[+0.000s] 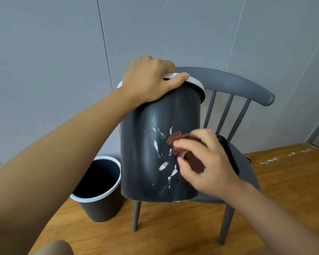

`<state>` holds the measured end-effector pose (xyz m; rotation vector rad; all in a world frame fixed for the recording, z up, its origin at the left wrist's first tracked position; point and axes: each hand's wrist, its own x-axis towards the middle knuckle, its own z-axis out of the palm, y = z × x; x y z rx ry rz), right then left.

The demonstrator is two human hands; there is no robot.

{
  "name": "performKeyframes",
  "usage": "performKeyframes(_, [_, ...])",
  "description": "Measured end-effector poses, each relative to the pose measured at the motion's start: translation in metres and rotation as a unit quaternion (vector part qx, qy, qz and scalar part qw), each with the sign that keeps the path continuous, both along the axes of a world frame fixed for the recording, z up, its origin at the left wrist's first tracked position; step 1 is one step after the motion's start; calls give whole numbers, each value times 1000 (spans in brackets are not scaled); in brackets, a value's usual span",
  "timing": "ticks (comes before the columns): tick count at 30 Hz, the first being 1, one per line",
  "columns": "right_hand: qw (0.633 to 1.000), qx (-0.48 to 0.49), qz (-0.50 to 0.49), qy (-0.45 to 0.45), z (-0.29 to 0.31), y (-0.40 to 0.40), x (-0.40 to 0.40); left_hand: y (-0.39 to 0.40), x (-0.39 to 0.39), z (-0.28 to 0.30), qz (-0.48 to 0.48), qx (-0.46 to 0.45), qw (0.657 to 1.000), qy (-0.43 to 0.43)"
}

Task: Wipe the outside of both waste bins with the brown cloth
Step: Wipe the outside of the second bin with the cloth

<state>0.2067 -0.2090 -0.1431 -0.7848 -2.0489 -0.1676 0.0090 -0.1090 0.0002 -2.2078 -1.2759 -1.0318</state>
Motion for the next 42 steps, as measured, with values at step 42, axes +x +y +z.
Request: performKeyframes(42, [992, -105, -68, 19, 40, 21, -15, 6, -17, -1, 34, 8, 999, 5])
